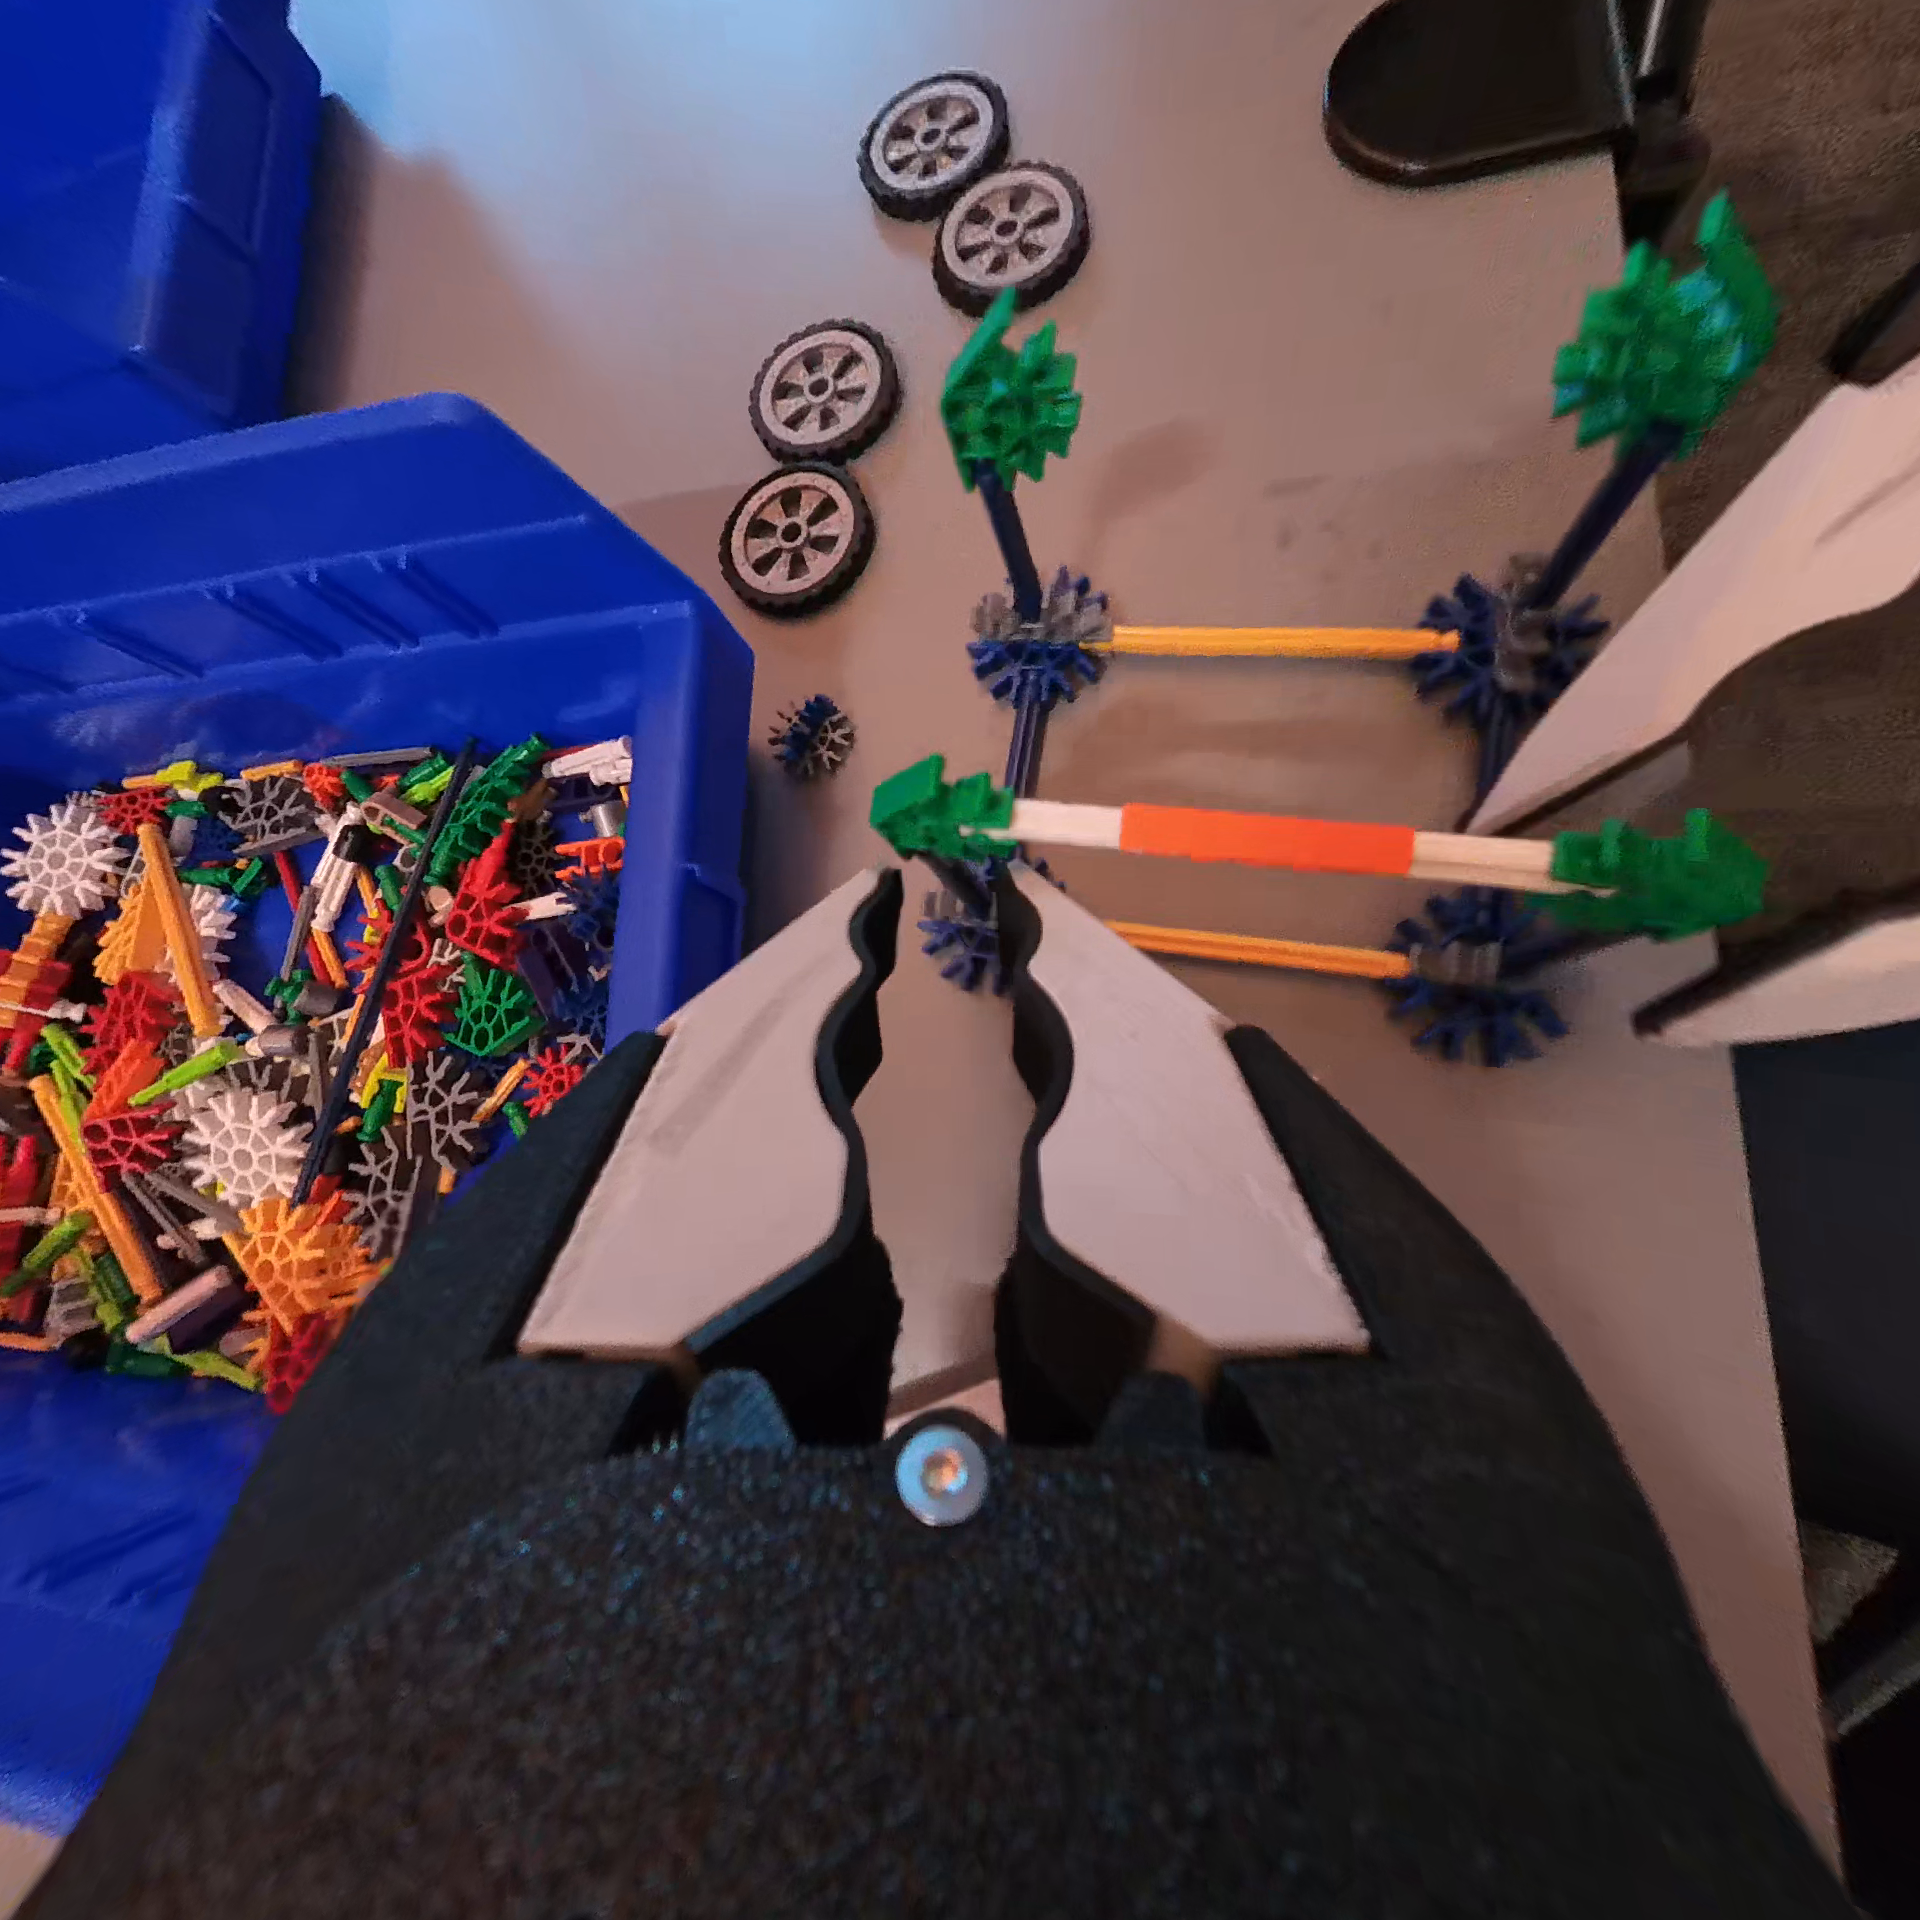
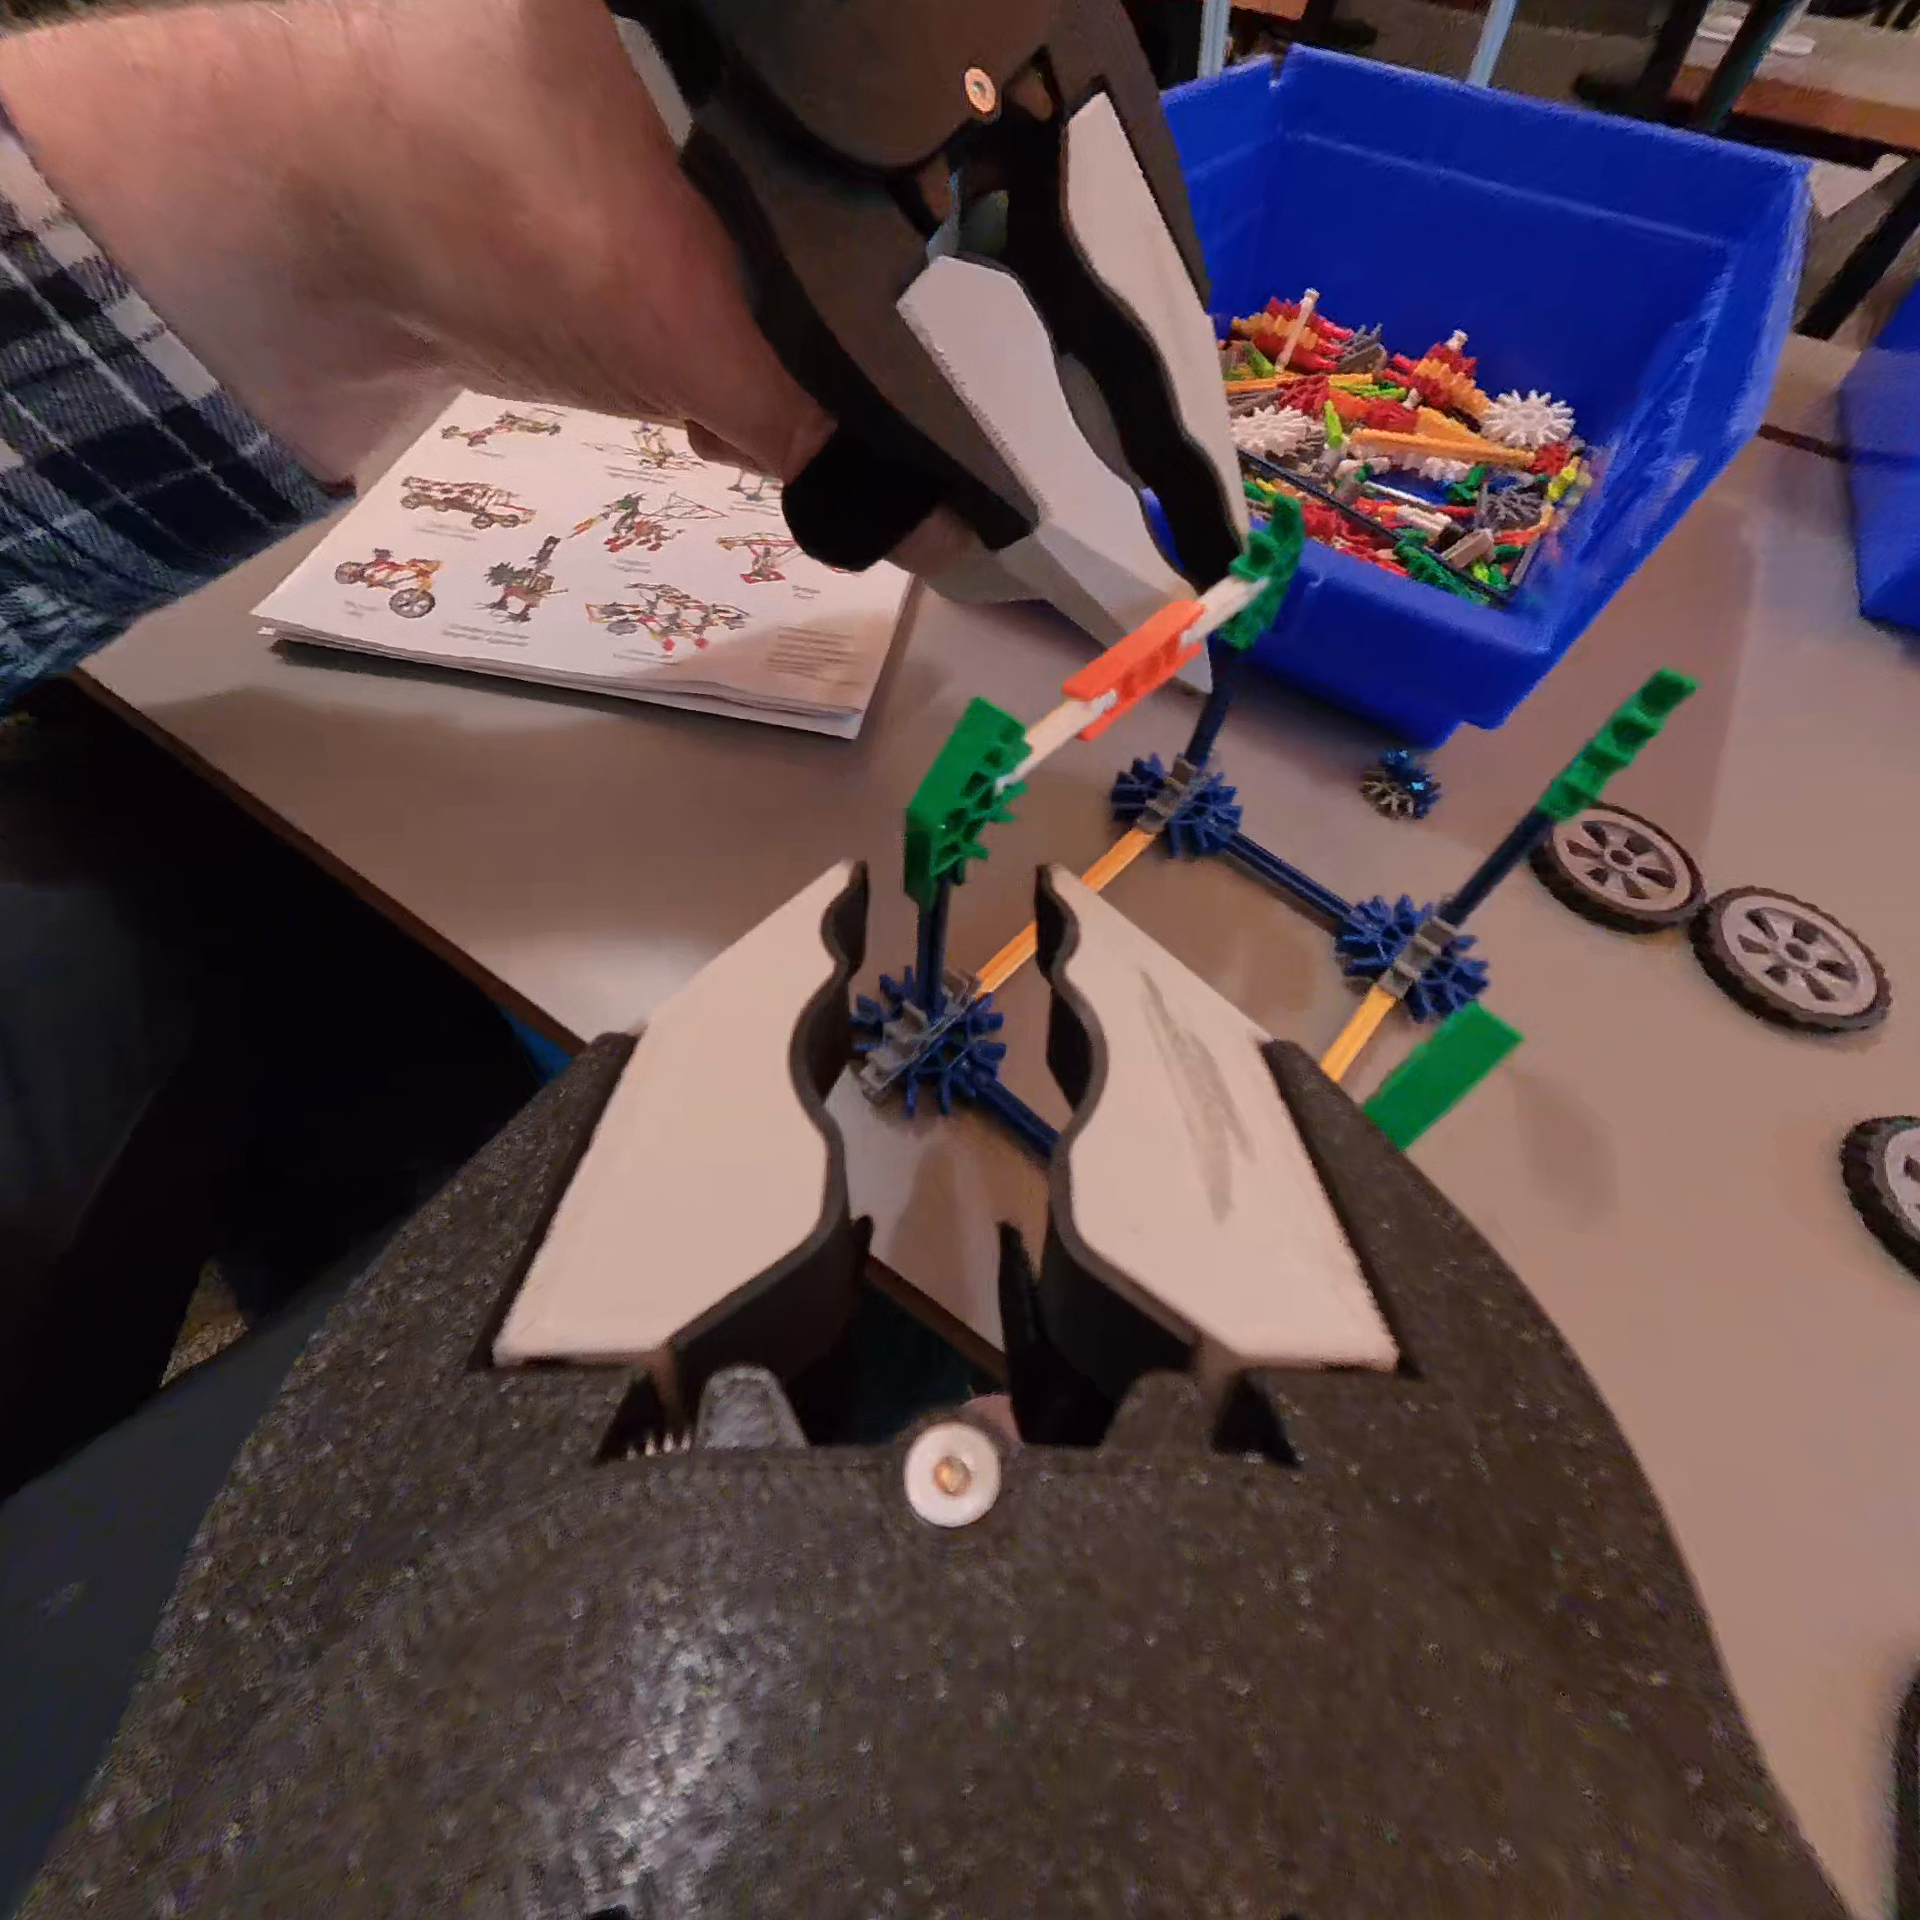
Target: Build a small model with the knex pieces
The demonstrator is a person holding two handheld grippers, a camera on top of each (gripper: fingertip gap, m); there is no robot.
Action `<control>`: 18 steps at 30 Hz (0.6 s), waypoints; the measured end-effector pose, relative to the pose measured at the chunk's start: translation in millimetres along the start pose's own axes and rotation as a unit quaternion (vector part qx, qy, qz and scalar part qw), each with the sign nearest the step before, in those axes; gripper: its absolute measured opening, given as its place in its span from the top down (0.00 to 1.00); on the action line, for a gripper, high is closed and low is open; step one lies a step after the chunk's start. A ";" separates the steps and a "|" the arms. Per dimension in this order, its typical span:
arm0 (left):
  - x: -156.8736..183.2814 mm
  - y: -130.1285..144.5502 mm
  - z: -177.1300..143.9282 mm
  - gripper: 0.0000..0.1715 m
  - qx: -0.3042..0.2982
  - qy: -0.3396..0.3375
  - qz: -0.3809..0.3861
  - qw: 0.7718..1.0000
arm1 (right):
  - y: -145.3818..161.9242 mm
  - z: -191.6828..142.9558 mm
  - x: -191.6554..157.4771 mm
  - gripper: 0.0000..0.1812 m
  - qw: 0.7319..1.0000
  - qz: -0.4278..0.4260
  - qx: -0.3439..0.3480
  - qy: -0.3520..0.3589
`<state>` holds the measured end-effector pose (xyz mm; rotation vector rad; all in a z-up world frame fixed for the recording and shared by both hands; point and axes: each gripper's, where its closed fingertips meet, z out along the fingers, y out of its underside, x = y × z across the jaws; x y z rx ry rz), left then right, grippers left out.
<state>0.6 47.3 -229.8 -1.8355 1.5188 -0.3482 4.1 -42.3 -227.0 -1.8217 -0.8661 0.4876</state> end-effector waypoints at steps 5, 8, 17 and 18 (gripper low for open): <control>-0.8 19.6 -21.4 0.87 0.004 -0.029 -0.029 0.999 | -18.7 -33.8 8.4 0.78 0.999 -0.024 0.048 0.002; 0.7 33.4 -38.9 0.86 0.003 -0.038 -0.047 0.998 | -24.9 -61.6 45.5 0.78 0.996 -0.007 0.076 0.034; -2.1 74.3 -60.8 0.83 -0.048 -0.078 -0.042 0.995 | 16.6 -49.6 129.3 0.77 0.998 0.036 0.013 0.054; -9.1 74.0 -62.6 0.83 -0.047 -0.088 -0.045 0.994 | 17.3 -42.0 132.2 0.77 0.998 0.030 0.011 0.054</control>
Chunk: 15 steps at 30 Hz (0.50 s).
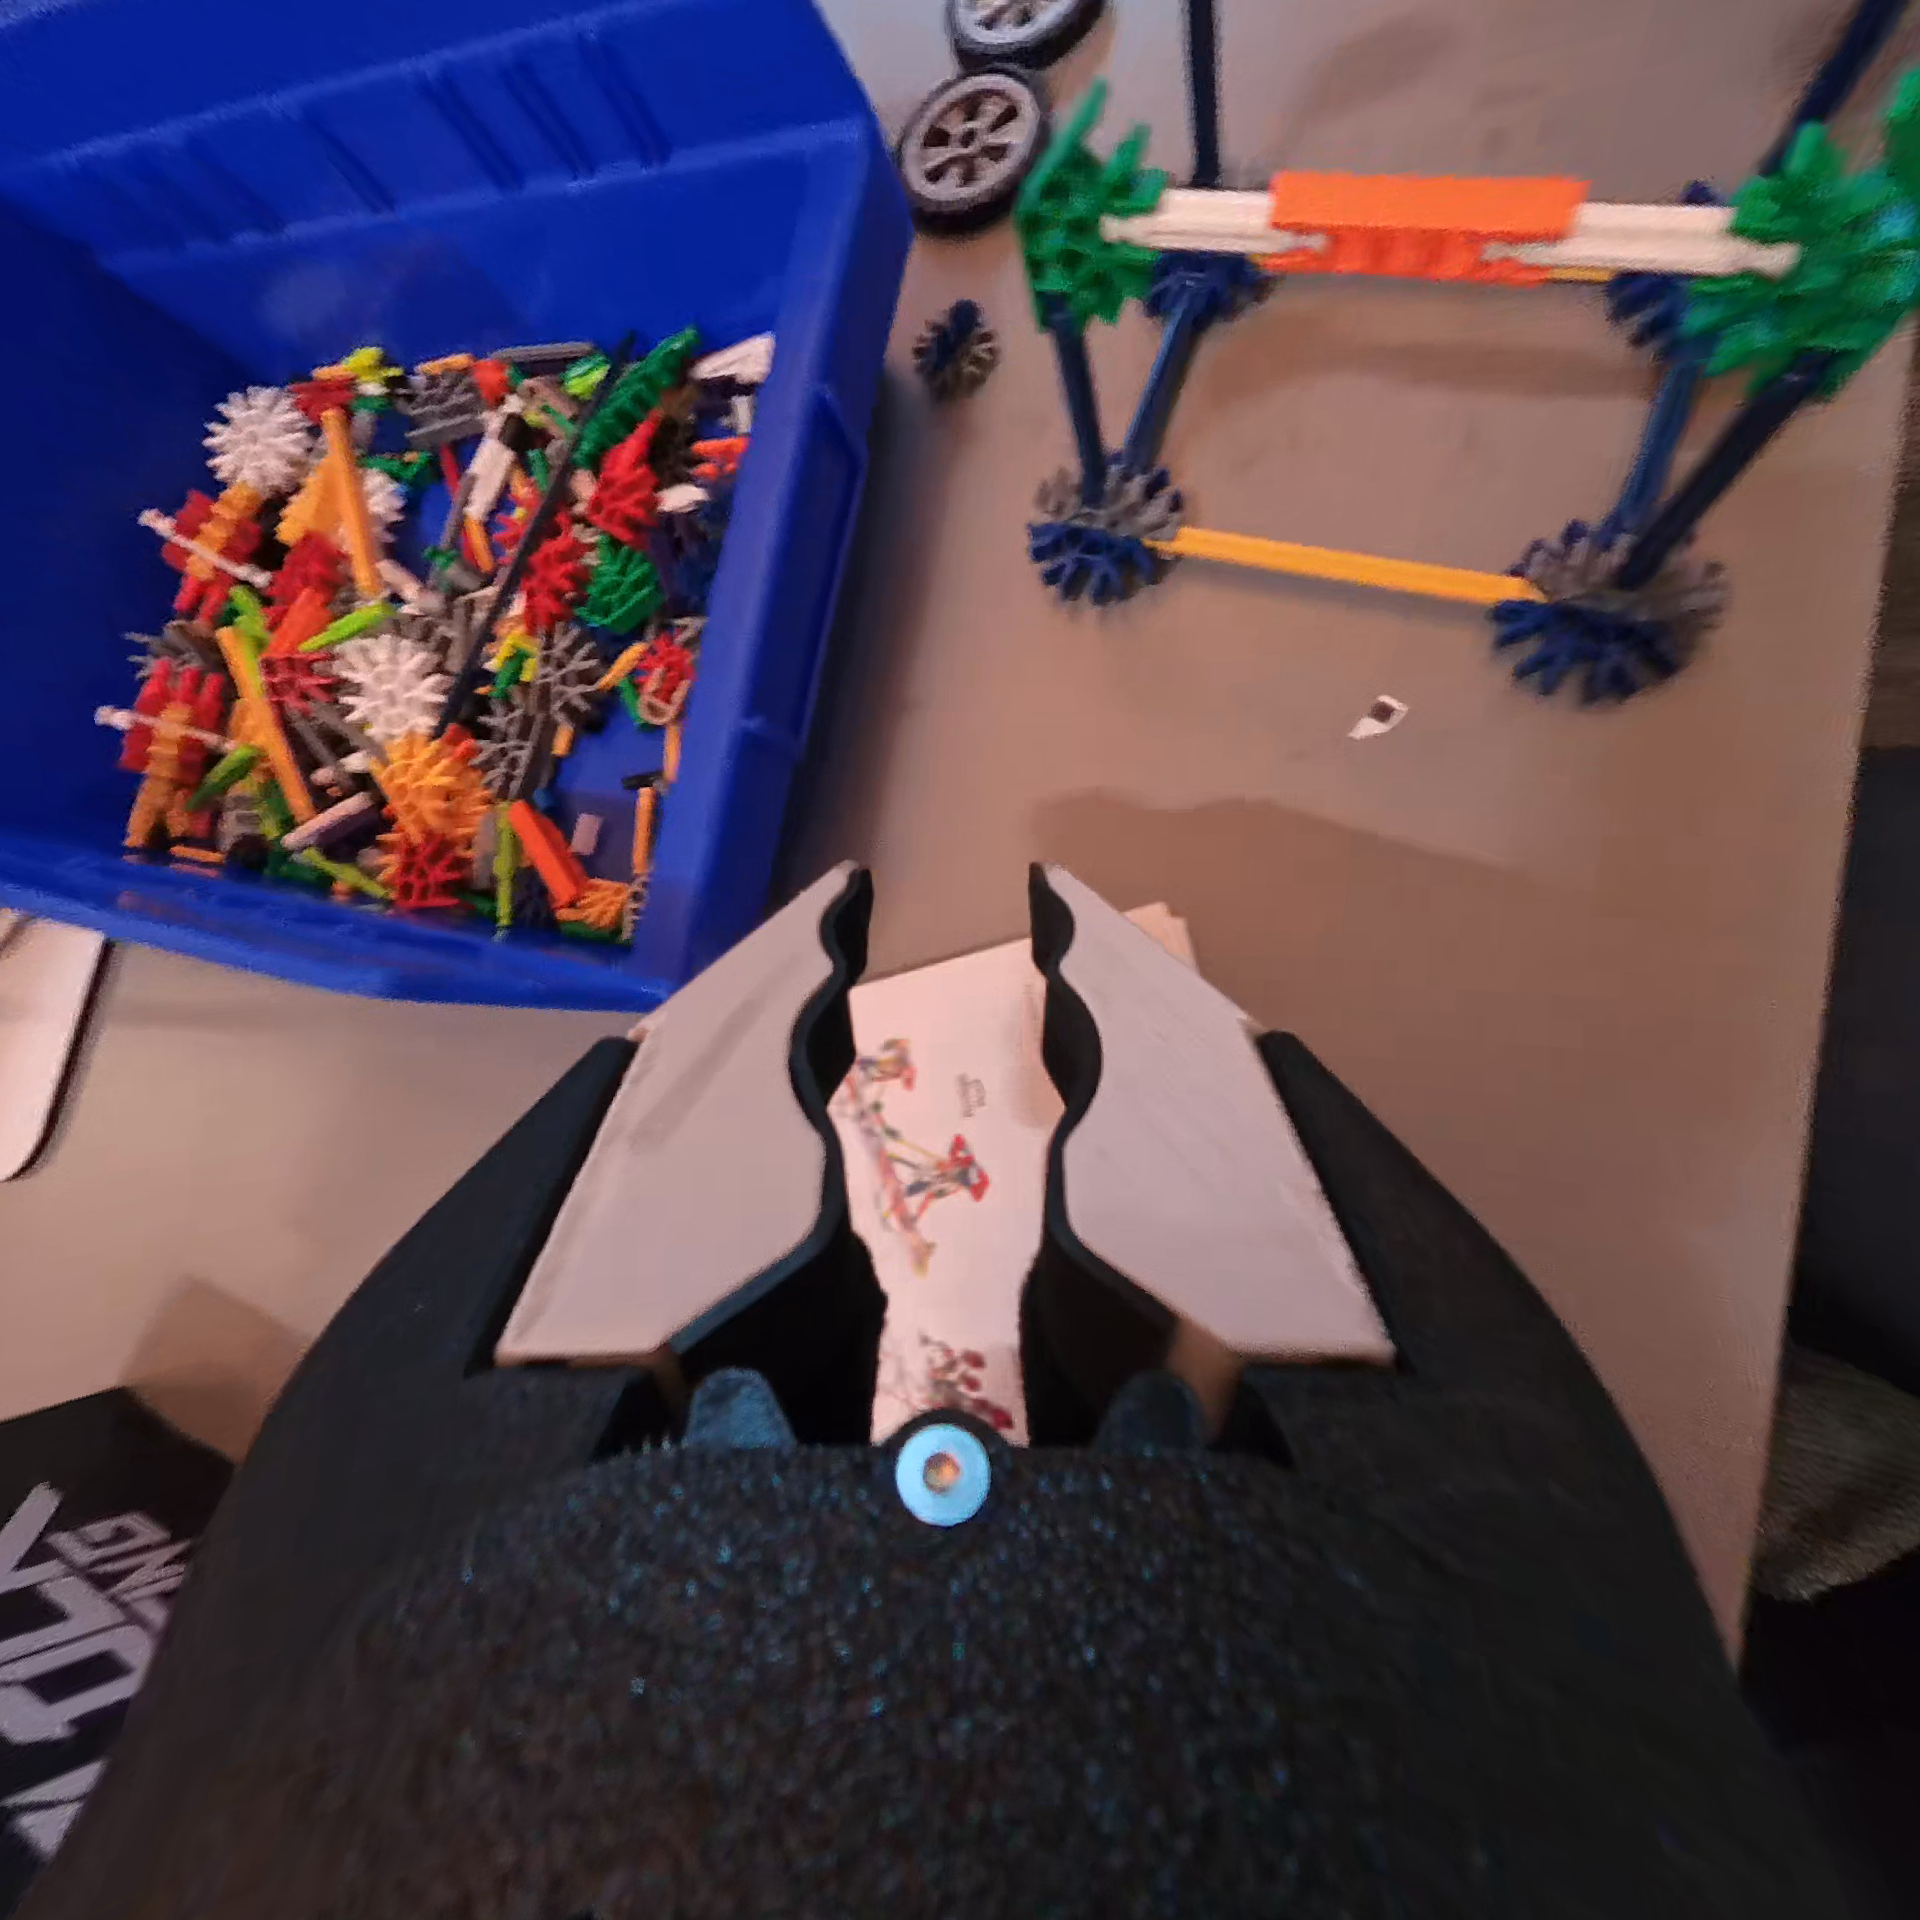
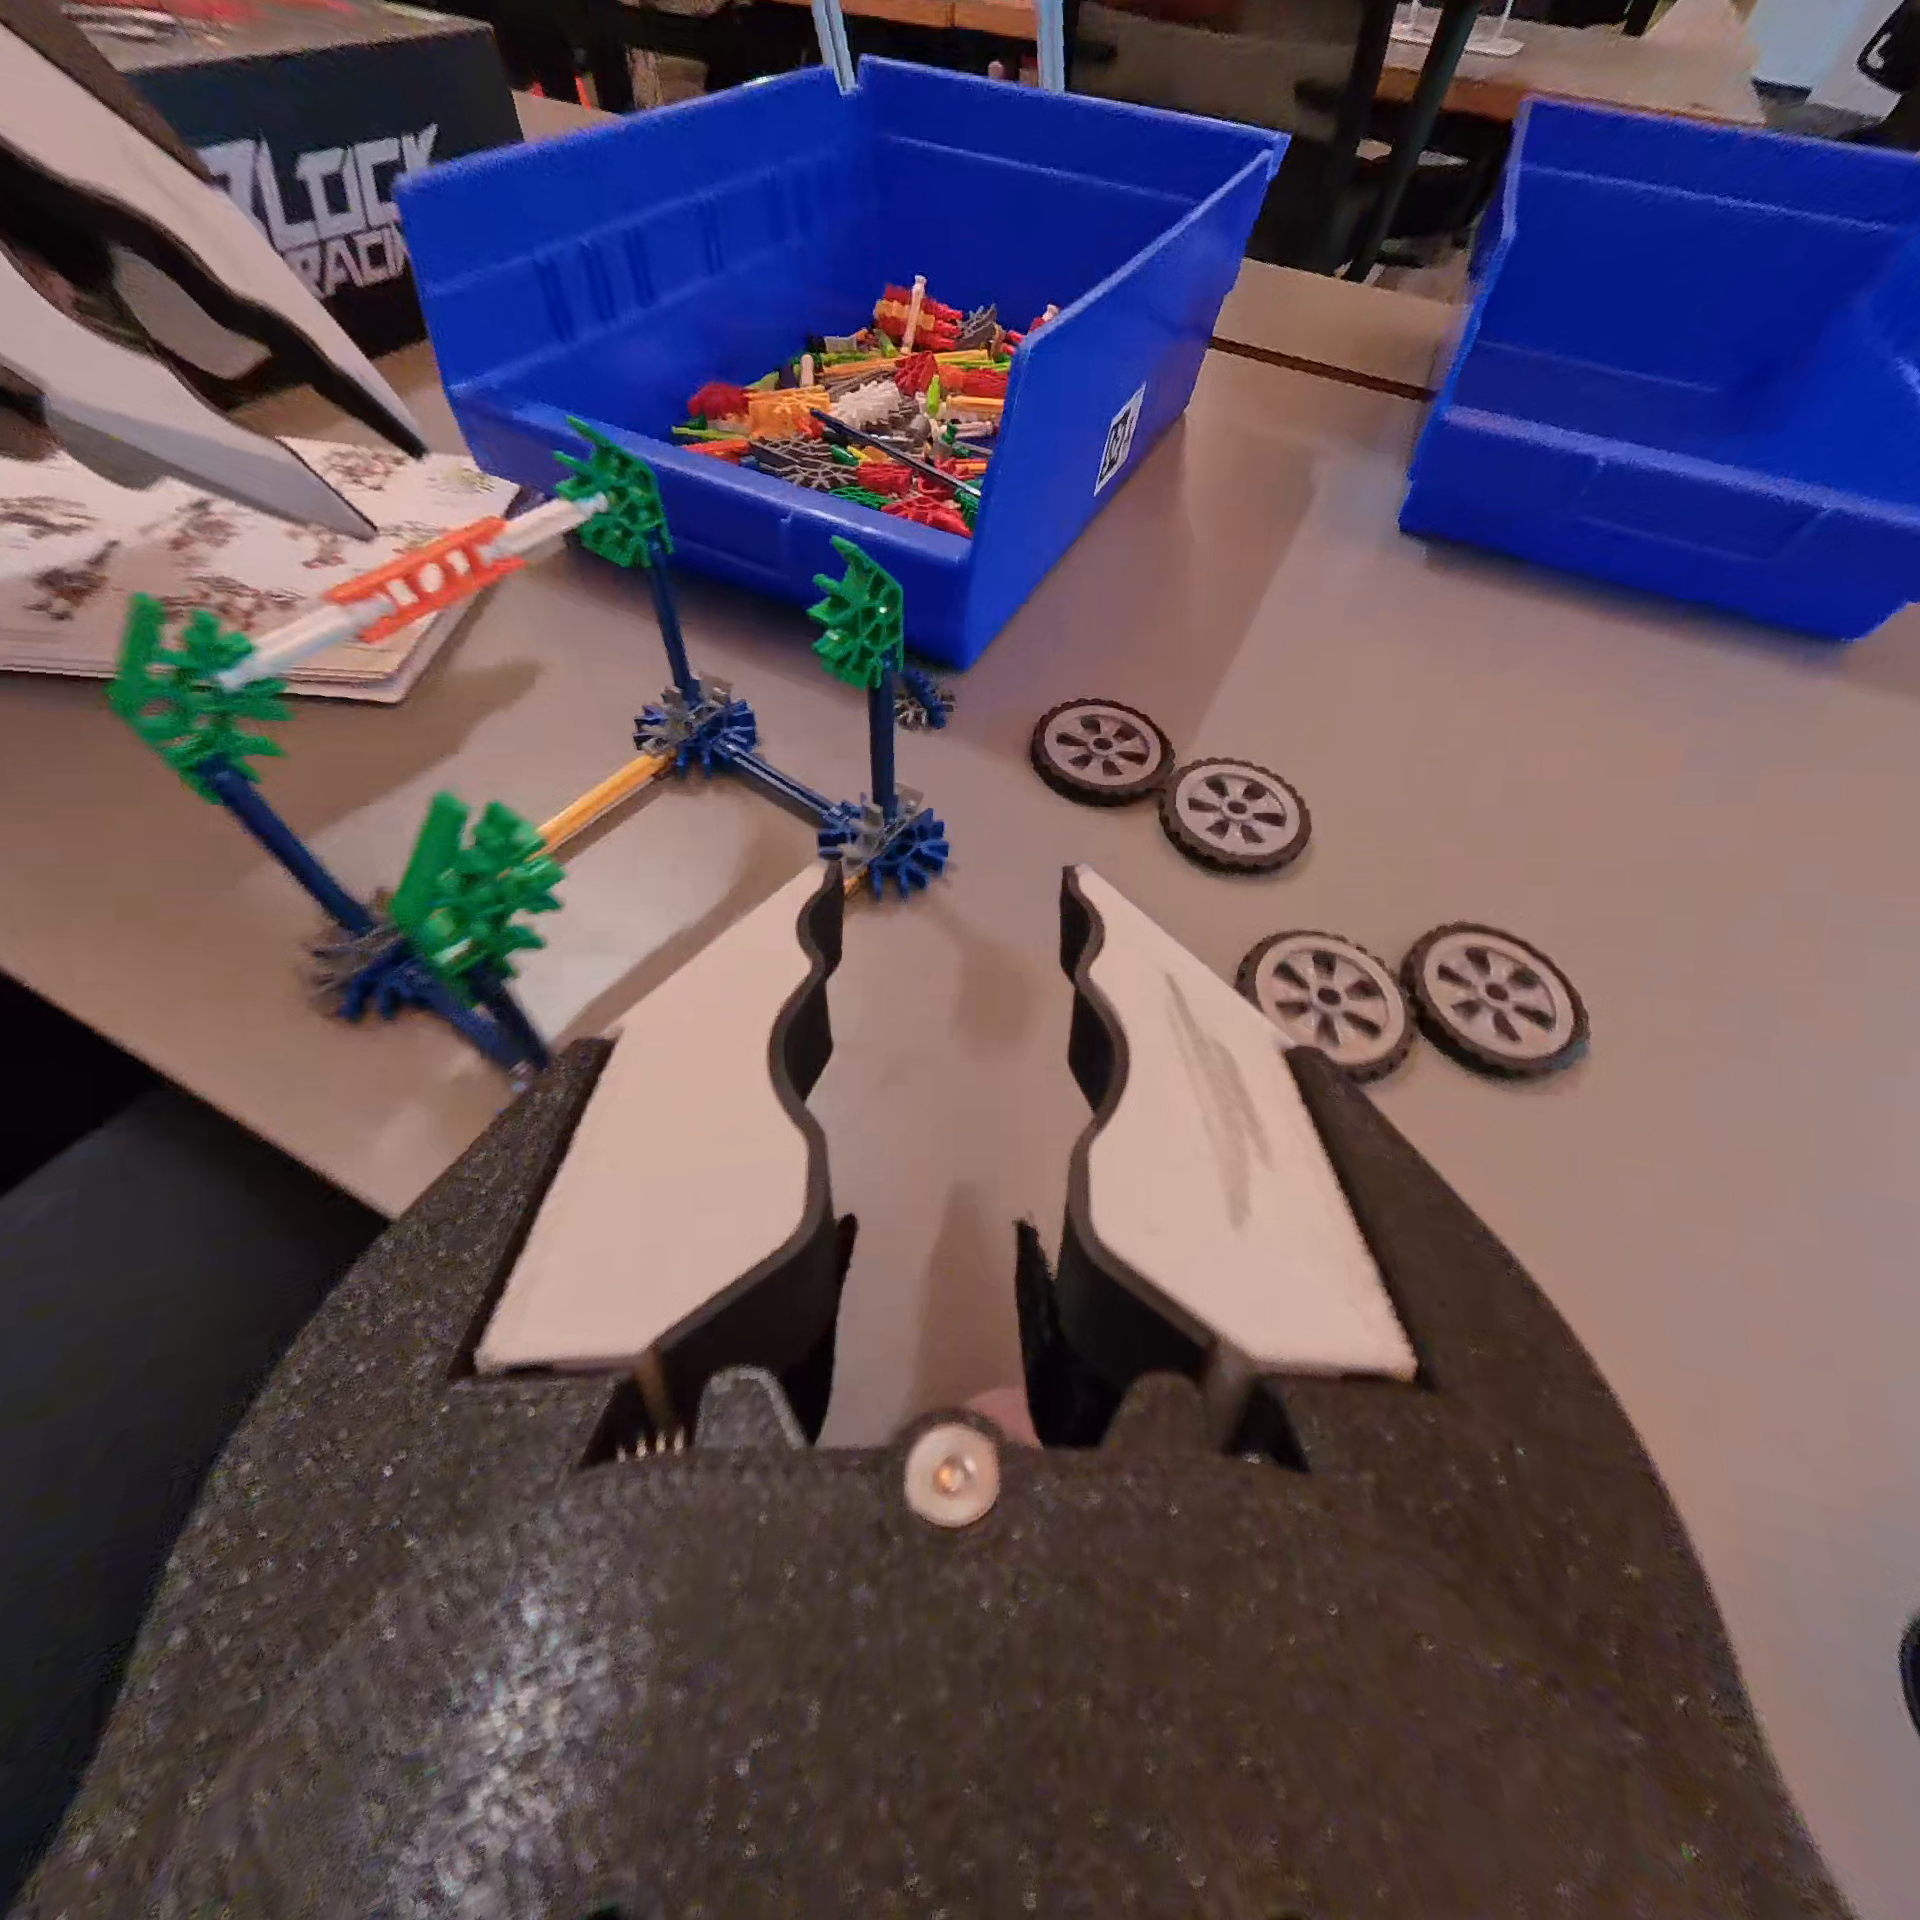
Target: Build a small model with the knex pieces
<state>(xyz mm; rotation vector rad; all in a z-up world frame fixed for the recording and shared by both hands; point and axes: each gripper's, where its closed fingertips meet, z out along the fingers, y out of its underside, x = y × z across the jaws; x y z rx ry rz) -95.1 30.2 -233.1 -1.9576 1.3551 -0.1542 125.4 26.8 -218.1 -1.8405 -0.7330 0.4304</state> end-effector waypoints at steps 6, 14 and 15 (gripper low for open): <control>-61.5 -39.8 -11.6 0.85 0.008 -0.073 0.026 0.997 | -12.0 41.3 8.5 0.77 1.000 -0.024 -0.008 -0.005; -145.6 -83.4 33.4 0.87 -0.081 -0.069 0.086 0.991 | -20.1 69.6 11.1 0.77 1.000 -0.024 0.001 -0.017; -151.1 -83.7 44.6 0.87 -0.097 -0.057 0.090 0.990 | -22.5 68.0 12.6 0.77 1.000 -0.019 0.011 -0.015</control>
